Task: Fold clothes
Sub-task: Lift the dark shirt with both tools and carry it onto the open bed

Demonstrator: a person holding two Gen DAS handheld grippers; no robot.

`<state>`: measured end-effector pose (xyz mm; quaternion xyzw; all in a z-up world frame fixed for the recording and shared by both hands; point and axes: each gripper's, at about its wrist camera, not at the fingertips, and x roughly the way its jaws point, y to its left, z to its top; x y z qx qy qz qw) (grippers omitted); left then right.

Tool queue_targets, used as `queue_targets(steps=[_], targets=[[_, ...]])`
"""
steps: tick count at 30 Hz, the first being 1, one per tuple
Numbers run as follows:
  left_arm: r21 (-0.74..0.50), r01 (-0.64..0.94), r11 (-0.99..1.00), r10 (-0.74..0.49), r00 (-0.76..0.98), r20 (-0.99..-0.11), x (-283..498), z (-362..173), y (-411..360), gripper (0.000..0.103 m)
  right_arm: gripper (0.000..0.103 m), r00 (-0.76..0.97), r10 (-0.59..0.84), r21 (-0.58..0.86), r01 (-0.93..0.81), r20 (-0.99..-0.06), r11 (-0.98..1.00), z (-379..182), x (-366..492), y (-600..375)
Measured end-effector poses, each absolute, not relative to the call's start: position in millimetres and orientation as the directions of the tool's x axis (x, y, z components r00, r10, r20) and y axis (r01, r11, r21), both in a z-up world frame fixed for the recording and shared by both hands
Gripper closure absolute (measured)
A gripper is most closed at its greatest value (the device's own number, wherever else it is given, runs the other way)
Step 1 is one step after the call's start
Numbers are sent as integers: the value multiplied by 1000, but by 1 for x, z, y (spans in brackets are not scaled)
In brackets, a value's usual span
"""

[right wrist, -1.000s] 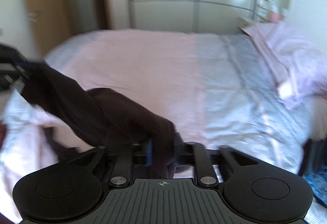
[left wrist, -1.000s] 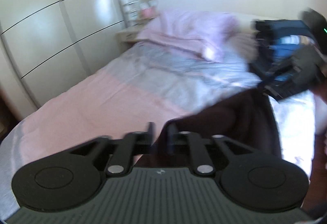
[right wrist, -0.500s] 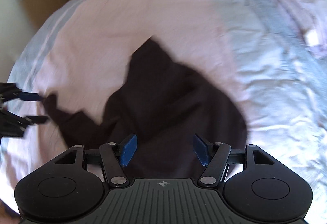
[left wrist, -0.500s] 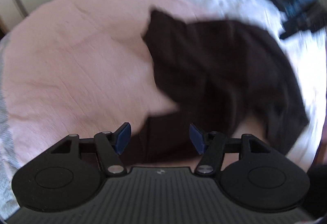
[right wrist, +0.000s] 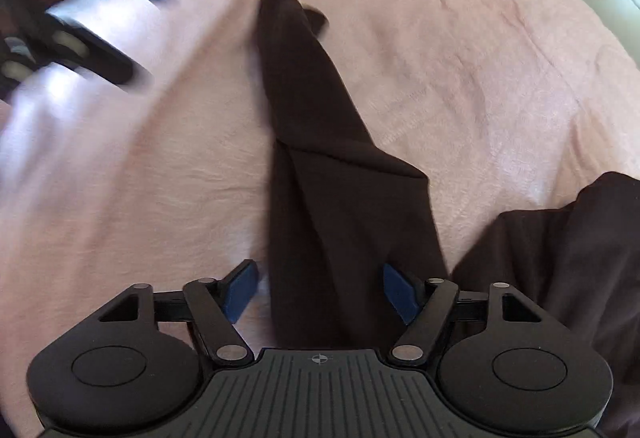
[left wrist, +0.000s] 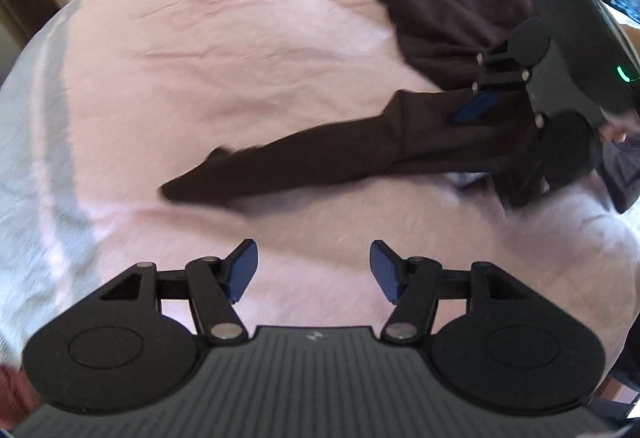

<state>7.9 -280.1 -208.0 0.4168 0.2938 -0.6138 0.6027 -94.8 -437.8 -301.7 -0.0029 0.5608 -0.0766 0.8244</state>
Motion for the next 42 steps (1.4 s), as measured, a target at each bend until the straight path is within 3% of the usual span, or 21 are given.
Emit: queue_targets(steps=[1, 2, 5, 10, 14, 17, 19, 26, 31, 36, 37, 38, 39, 40, 41, 42], targets=[[146, 986, -86, -497, 85, -864, 12, -205, -276, 45, 91, 357, -131, -72, 173, -925, 982, -299, -94, -444], [150, 986, -71, -498, 95, -862, 16, -202, -271, 45, 98, 360, -145, -71, 212, -922, 975, -288, -97, -451], [156, 987, -40, -510, 114, -852, 24, -192, -264, 44, 99, 444, -170, -42, 285, -880, 958, -232, -123, -465], [97, 992, -82, -568, 34, -822, 3, -186, -307, 42, 99, 505, -398, -39, 582, -766, 812, -112, -218, -513], [68, 984, -163, -589, -41, -807, -33, -185, -356, 41, 99, 392, -659, -54, 834, -643, 549, -37, -324, -553], [60, 979, -194, -594, -68, -801, -63, -190, -395, 39, 98, 227, -795, -92, 938, -563, 333, -11, -400, -574], [51, 978, -200, -588, -79, -805, -82, -197, -421, 39, 98, 146, -829, -98, 967, -540, 234, -7, -444, -588], [42, 988, -151, -537, -46, -842, -132, -238, -506, 36, 98, 63, -776, -79, 986, -627, 144, -52, -545, -659], [88, 992, -94, -495, 31, -869, -143, -263, -571, 32, 98, 37, -756, -111, 983, -654, 144, -78, -575, -689], [10, 1000, 7, -384, 12, -923, -126, -300, -626, 29, 98, 21, -715, -107, 985, -699, 133, -107, -602, -713], [-26, 999, 18, -360, -18, -933, -123, -307, -630, 31, 98, 21, -704, -99, 987, -710, 130, -114, -605, -716], [-62, 998, 26, -343, -50, -938, -120, -313, -633, 41, 98, 23, -696, -93, 987, -718, 128, -118, -605, -715], [-86, 996, 14, -348, -76, -934, -118, -313, -632, 67, 98, 29, -689, -87, 987, -724, 132, -122, -605, -716], [-104, 995, -7, -362, -100, -927, -118, -309, -629, 87, 98, 35, -682, -80, 987, -731, 136, -125, -605, -717], [-99, 995, -10, -380, -95, -920, -116, -300, -624, 99, 98, 40, -675, -74, 987, -737, 140, -128, -604, -717], [-102, 995, 9, -410, -89, -908, -109, -284, -615, 99, 98, 49, -671, -65, 987, -740, 144, -129, -602, -718]])
